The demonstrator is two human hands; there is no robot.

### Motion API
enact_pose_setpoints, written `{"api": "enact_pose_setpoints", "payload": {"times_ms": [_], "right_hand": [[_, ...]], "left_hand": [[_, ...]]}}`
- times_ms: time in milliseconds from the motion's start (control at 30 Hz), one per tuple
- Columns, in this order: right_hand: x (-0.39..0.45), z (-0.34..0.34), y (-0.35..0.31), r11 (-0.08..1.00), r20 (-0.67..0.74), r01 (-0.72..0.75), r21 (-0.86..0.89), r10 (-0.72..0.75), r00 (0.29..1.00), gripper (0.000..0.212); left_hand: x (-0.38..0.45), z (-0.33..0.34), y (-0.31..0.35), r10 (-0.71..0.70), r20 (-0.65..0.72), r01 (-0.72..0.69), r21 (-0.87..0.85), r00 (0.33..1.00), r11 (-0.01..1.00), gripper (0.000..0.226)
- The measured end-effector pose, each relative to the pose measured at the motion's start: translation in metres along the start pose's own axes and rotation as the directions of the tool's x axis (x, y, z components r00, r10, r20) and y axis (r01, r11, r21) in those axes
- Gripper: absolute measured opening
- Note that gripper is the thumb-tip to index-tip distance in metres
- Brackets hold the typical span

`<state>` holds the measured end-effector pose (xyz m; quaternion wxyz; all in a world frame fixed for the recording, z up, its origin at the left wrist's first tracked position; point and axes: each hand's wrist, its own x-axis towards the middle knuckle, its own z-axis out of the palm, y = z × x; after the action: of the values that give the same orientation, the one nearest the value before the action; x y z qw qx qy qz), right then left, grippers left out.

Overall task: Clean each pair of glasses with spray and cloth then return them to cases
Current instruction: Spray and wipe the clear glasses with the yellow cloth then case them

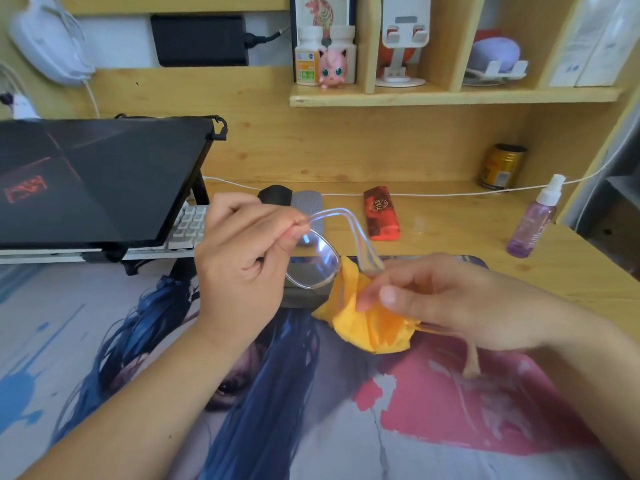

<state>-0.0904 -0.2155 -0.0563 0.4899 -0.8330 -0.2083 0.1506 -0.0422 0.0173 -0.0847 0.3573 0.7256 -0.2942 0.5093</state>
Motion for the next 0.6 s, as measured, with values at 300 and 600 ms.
{"api": "enact_pose_setpoints", "payload": {"times_ms": [300,600], "right_hand": [[0.011,0.019,-0.004,0.998,-0.183,0.052,0.035,-0.044,0.982,0.021],[0.012,0.023,0.000,0.955,-0.023,-0.060,0.291,0.070,0.997,0.023]], "left_hand": [[0.001,0.001,0.016,0.158,0.020,-0.158,-0.007,0.987,0.987,0.020],[0.001,0.001,0.012,0.105,0.021,-0.105,-0.015,0.994,0.994,0.038]]}}
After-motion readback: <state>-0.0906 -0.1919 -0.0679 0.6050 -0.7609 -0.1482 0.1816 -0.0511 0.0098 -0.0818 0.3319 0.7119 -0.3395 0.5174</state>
